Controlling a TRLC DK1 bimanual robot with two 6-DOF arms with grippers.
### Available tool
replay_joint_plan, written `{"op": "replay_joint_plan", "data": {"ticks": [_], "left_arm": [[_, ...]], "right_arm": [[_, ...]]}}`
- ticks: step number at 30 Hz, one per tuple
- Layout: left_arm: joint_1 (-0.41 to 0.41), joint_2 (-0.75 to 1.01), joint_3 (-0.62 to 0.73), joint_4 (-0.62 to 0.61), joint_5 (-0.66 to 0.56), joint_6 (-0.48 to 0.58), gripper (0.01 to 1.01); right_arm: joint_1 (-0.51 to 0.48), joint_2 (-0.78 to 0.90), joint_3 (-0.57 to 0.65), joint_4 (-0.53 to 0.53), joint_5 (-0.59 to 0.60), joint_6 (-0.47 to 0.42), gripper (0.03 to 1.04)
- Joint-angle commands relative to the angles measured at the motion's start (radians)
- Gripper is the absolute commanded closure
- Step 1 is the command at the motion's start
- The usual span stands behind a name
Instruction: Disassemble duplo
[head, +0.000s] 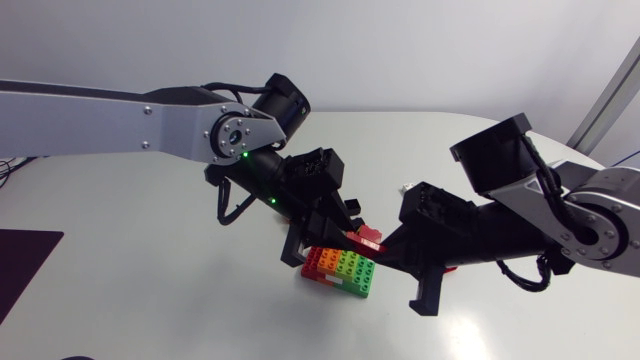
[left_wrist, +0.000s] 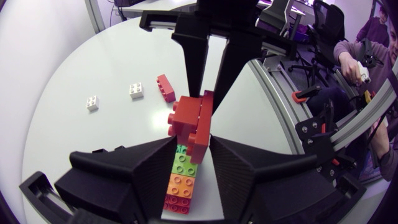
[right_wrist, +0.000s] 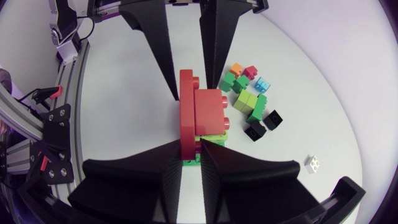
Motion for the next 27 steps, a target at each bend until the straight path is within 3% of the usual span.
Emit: {"op": "replay_joint_plan", "data": {"ticks": [1, 6, 8, 12, 14, 21, 27], "left_arm": [[-0.016, 0.018, 0.022, -0.013, 0.013, 0.029, 0.743], [-0.032, 0.001, -0.004, -0.013, 0.013, 0.058, 0.782], [-0.036, -0.016, -0.020, -0.013, 0.011, 0.072, 0.787], [-0.039, -0.070, -0.070, 0.041, -0.015, 0.058, 0.792], [-0.039, -0.098, -0.100, 0.067, -0.047, 0.057, 0.792], [-0.036, -0.145, -0.147, 0.085, -0.058, 0.055, 0.792], [-0.045, -0.147, -0.164, 0.096, -0.063, 0.044, 0.792]], "right_arm": [[0.013, -0.016, -0.007, -0.011, -0.008, 0.018, 1.01], [0.015, -0.033, -0.009, -0.010, -0.008, 0.027, 0.99], [0.013, -0.042, -0.009, -0.011, -0.006, 0.032, 0.92], [-0.008, -0.073, -0.003, -0.025, -0.005, 0.036, 0.37], [-0.039, -0.087, 0.013, -0.042, -0.008, 0.036, 0.18], [-0.059, -0.099, 0.013, -0.065, -0.039, 0.042, 0.15], [-0.068, -0.073, -0.018, -0.054, 0.014, 0.038, 0.15]]}}
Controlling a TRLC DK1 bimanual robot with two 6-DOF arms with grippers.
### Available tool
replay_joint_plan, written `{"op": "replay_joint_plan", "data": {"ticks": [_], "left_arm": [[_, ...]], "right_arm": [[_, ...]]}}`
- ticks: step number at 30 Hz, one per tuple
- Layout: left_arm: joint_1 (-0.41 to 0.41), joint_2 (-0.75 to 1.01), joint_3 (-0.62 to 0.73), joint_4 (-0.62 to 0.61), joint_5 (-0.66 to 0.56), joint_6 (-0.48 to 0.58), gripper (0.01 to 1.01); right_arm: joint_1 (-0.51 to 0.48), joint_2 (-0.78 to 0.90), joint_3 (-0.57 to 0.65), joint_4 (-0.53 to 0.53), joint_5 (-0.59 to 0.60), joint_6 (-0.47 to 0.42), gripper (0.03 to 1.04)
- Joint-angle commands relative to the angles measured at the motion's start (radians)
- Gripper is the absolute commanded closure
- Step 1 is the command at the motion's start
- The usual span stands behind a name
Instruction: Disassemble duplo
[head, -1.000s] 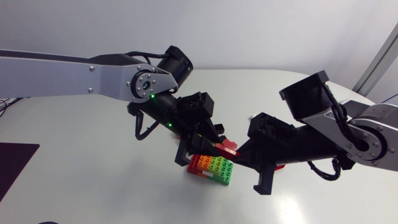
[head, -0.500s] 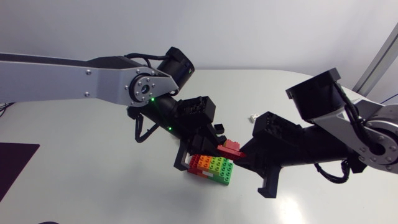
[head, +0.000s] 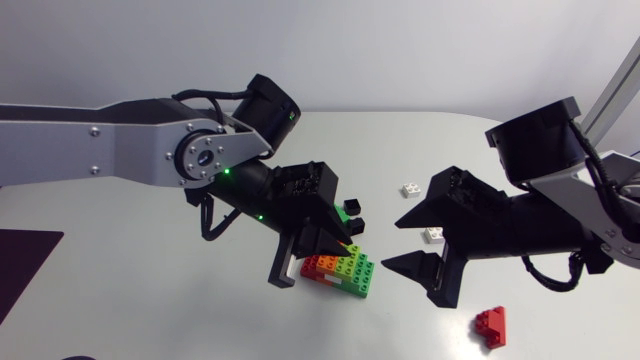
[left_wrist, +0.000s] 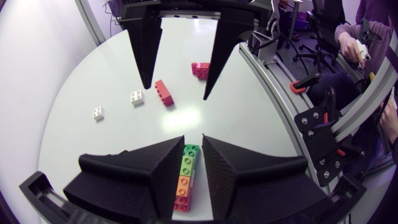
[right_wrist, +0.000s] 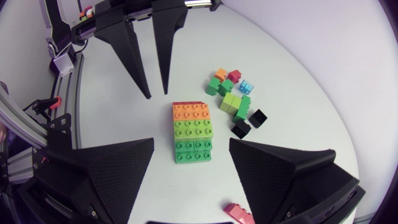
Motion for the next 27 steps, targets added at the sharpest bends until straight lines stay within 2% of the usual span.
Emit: {"op": "replay_joint_plan", "data": {"ticks": [1, 5, 6, 10, 13, 16, 21, 24, 27], "left_arm": [[-0.011, -0.014, -0.027, 0.007, -0.011, 0.007, 0.790], [-0.017, -0.020, -0.035, 0.007, -0.024, -0.021, 0.751], [-0.019, -0.023, -0.035, 0.007, -0.034, -0.028, 0.705], [-0.023, -0.025, -0.034, 0.031, -0.068, -0.071, 0.323], [-0.025, -0.027, -0.032, 0.036, -0.079, -0.087, 0.180], [-0.026, -0.027, -0.034, 0.041, -0.097, -0.097, 0.154], [-0.017, -0.056, -0.061, 0.042, -0.100, -0.100, 0.146], [-0.003, -0.063, -0.073, 0.042, -0.100, -0.097, 0.143], [0.003, -0.068, -0.081, 0.042, -0.100, -0.091, 0.141]], "right_arm": [[-0.021, 0.027, -0.035, -0.004, 0.038, 0.012, 0.15], [-0.152, 0.001, -0.062, -0.071, 0.049, -0.062, 0.15], [-0.185, -0.010, -0.074, -0.080, 0.053, -0.074, 0.15], [-0.300, -0.031, -0.105, -0.140, 0.076, -0.111, 0.15], [-0.360, -0.070, -0.140, -0.177, 0.084, -0.169, 0.15], [-0.434, -0.080, -0.179, -0.201, 0.080, -0.277, 0.15], [-0.604, -0.084, -0.231, -0.266, 0.061, -0.505, 0.15], [-0.712, -0.050, -0.257, -0.269, 0.058, -0.637, 0.15], [-0.787, -0.002, -0.257, -0.269, 0.050, -0.712, 0.15]]}}
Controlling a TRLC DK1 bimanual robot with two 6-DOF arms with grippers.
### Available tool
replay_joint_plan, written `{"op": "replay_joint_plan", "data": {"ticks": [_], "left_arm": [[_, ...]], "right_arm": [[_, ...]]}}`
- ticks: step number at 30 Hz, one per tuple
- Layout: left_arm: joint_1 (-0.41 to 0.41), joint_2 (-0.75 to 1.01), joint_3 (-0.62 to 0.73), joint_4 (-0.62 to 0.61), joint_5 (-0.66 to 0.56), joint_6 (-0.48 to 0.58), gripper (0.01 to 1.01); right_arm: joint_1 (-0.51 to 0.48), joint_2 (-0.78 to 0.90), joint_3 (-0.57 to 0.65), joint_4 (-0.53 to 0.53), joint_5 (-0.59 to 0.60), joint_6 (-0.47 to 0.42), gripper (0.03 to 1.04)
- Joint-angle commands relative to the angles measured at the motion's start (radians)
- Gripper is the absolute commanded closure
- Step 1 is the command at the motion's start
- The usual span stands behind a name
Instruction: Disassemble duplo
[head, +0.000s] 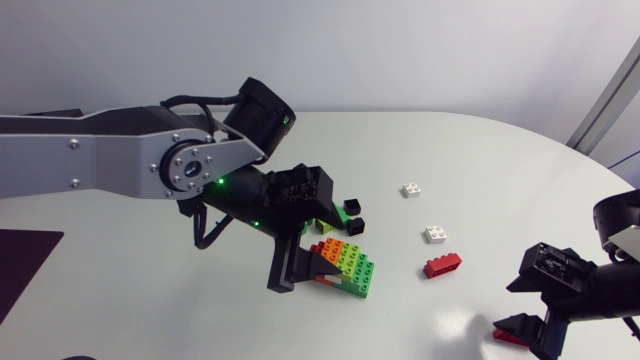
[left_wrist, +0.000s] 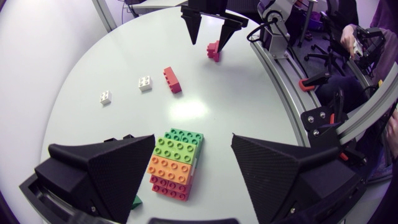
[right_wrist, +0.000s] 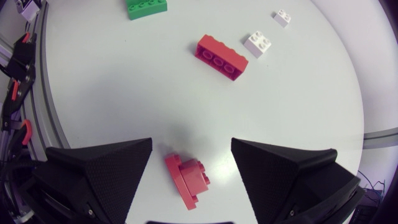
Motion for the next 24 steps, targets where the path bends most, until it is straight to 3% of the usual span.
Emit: {"op": "replay_joint_plan", "data": {"ticks": [1, 10, 20, 21, 24], "left_arm": [[0.010, -0.021, -0.030, 0.009, 0.001, -0.006, 0.141], [0.026, -0.021, -0.041, 0.009, 0.002, 0.005, 0.139], [0.026, -0.018, -0.044, 0.010, 0.002, 0.008, 0.125], [0.026, -0.019, -0.045, 0.010, 0.002, 0.009, 0.125], [0.027, -0.024, -0.051, 0.010, 0.004, 0.011, 0.125]], "right_arm": [[-0.049, 0.036, -0.020, -0.013, -0.008, -0.119, 0.15], [-0.149, 0.047, -0.021, -0.084, -0.001, -0.254, 0.15], [-0.199, 0.210, -0.052, 0.048, 0.029, -0.296, 0.17], [-0.199, 0.208, -0.060, 0.054, 0.031, -0.300, 0.24], [-0.198, 0.205, -0.075, 0.071, 0.037, -0.309, 0.60]]}}
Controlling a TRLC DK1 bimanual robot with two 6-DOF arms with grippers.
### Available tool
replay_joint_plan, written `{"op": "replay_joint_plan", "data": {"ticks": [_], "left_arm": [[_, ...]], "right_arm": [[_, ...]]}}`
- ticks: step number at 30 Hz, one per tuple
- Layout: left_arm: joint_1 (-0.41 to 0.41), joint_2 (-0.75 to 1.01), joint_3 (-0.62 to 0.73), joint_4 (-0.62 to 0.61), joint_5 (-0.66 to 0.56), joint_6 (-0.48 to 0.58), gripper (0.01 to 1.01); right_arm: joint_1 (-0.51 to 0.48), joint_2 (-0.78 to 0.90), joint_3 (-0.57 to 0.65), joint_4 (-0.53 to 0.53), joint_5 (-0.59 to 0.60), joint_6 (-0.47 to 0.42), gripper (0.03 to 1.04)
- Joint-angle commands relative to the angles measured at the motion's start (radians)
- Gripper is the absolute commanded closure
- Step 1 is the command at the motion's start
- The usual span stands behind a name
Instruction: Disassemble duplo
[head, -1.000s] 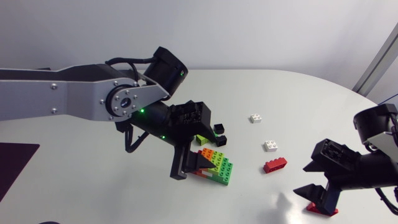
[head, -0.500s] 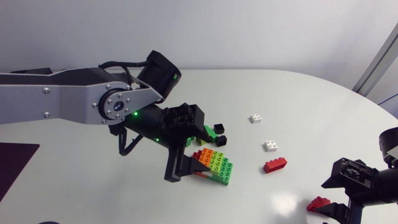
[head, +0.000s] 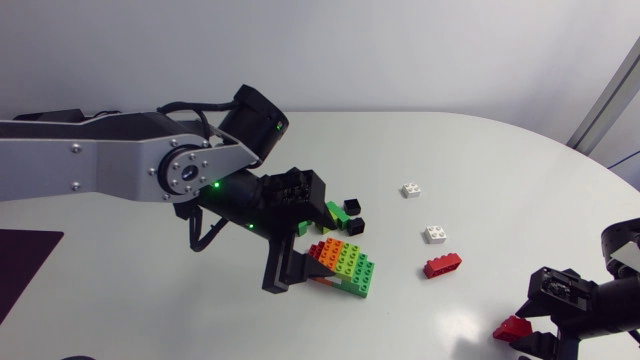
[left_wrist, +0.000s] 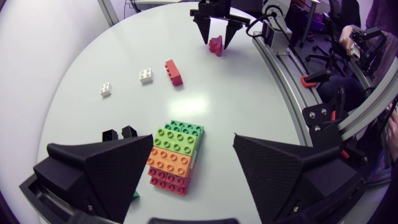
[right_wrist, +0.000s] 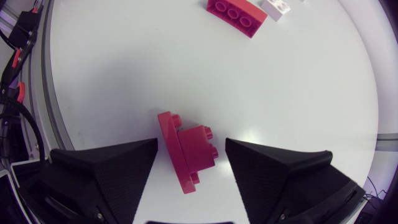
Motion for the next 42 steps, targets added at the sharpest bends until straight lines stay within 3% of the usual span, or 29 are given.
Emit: {"op": "replay_joint_plan", "data": {"ticks": [1, 3, 9, 12, 15, 18, 22, 26, 33, 42], "left_arm": [[0.006, -0.025, -0.025, 0.003, 0.002, 0.011, 0.125], [0.006, -0.028, -0.027, 0.003, 0.002, 0.011, 0.125], [0.005, -0.040, -0.036, 0.003, 0.004, 0.010, 0.125], [0.002, -0.051, -0.042, 0.003, 0.004, 0.010, 0.125], [-0.006, -0.071, -0.044, 0.003, 0.010, 0.010, 0.125], [-0.037, -0.083, -0.045, 0.003, 0.019, 0.001, 0.111], [-0.061, -0.091, -0.034, 0.001, 0.091, -0.024, 0.111], [-0.086, -0.091, -0.031, -0.008, 0.111, -0.018, 0.115], [-0.097, -0.029, 0.019, -0.022, 0.119, -0.019, 0.169], [-0.070, 0.041, 0.073, -0.017, 0.125, -0.021, 0.179]], "right_arm": [[-0.006, 0.014, -0.035, 0.015, 0.012, -0.046, 0.73], [-0.003, 0.014, -0.037, 0.016, 0.019, -0.044, 0.94], [0.032, -0.065, -0.061, -0.016, 0.015, -0.040, 0.97], [0.092, -0.138, -0.048, -0.054, -0.020, 0.013, 0.98], [0.190, -0.204, -0.008, -0.105, -0.086, 0.114, 0.98], [0.371, -0.247, 0.043, -0.100, -0.108, 0.290, 0.98], [0.626, -0.263, 0.110, -0.035, -0.120, 0.533, 0.98], [0.804, -0.232, 0.164, 0.022, -0.116, 0.680, 0.98], [0.956, -0.172, 0.219, 0.130, -0.079, 0.827, 0.98], [1.068, -0.177, 0.293, 0.119, -0.056, 0.907, 0.98]]}}
